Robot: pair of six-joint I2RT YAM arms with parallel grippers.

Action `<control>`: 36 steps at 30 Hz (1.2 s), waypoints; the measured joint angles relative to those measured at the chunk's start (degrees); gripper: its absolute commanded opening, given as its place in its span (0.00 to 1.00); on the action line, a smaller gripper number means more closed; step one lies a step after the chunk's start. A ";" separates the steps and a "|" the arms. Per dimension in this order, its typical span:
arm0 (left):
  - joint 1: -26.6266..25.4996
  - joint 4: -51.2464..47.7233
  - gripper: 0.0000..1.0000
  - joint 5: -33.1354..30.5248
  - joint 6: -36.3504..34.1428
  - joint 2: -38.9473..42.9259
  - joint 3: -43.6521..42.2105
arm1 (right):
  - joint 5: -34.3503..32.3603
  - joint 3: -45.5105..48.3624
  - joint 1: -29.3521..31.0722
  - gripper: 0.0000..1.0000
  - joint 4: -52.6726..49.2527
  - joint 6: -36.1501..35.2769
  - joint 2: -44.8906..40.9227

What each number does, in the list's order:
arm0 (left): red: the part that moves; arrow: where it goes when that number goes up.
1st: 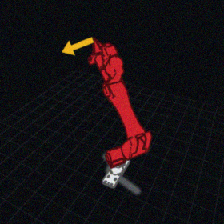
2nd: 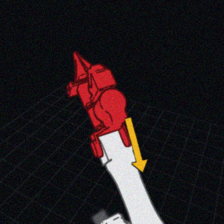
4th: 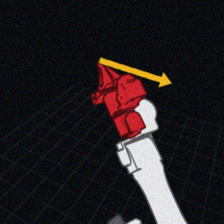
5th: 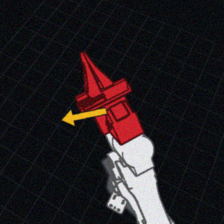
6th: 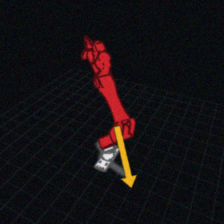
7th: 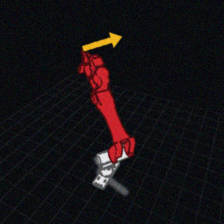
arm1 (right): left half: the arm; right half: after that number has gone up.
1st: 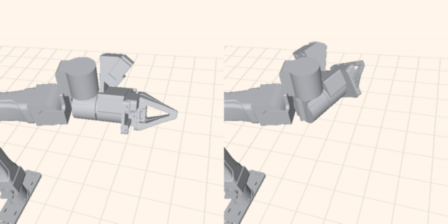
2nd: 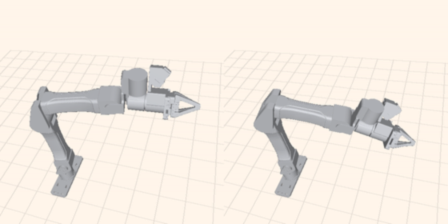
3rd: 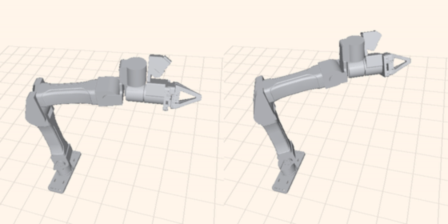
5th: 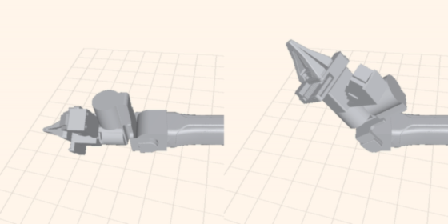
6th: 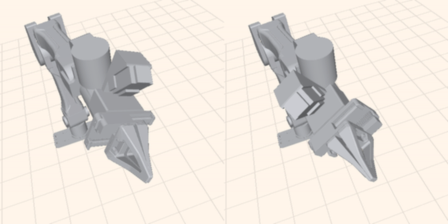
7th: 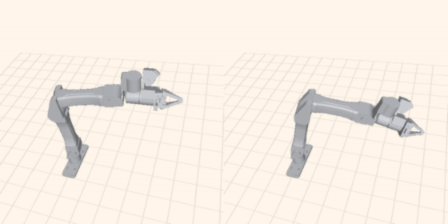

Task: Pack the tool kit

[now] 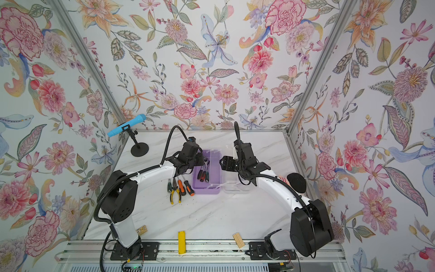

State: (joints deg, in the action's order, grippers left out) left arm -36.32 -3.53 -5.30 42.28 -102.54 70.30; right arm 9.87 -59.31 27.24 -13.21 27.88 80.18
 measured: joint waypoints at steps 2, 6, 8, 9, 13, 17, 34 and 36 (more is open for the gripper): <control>0.09 -0.04 0.36 -1.70 0.57 3.74 -4.31 | 0.17 -0.92 0.13 0.70 -0.31 -0.17 0.00; 1.51 -1.16 0.38 -4.24 0.72 11.06 -11.34 | 0.22 -2.47 1.03 0.70 -0.72 -0.48 0.00; 3.34 -1.73 0.38 -5.09 0.92 15.47 -15.67 | 0.24 -2.64 1.86 0.70 -0.72 -0.63 0.02; 4.28 -1.90 0.38 -5.55 1.09 17.20 -17.49 | 0.24 -2.64 2.27 0.69 -0.74 -0.63 0.07; 8.11 -2.93 0.38 -7.17 1.51 21.68 -24.39 | 0.37 -3.39 3.58 0.69 -0.92 -0.66 1.44; 10.43 -3.32 0.38 -7.85 1.51 21.86 -28.63 | 0.94 -4.39 4.11 0.69 -1.01 -0.66 3.98; 15.28 4.09 0.37 -5.53 -0.07 9.27 -28.89 | 1.05 -5.20 4.31 0.69 -1.11 -0.63 5.60; 15.61 4.90 0.36 -5.35 -0.59 7.41 -28.00 | 0.96 -5.20 4.31 0.69 -1.14 -0.63 5.60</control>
State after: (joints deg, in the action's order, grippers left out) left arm -20.71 1.37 -10.66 41.69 -95.13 42.30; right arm 10.83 -64.51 31.55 -14.35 27.24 85.78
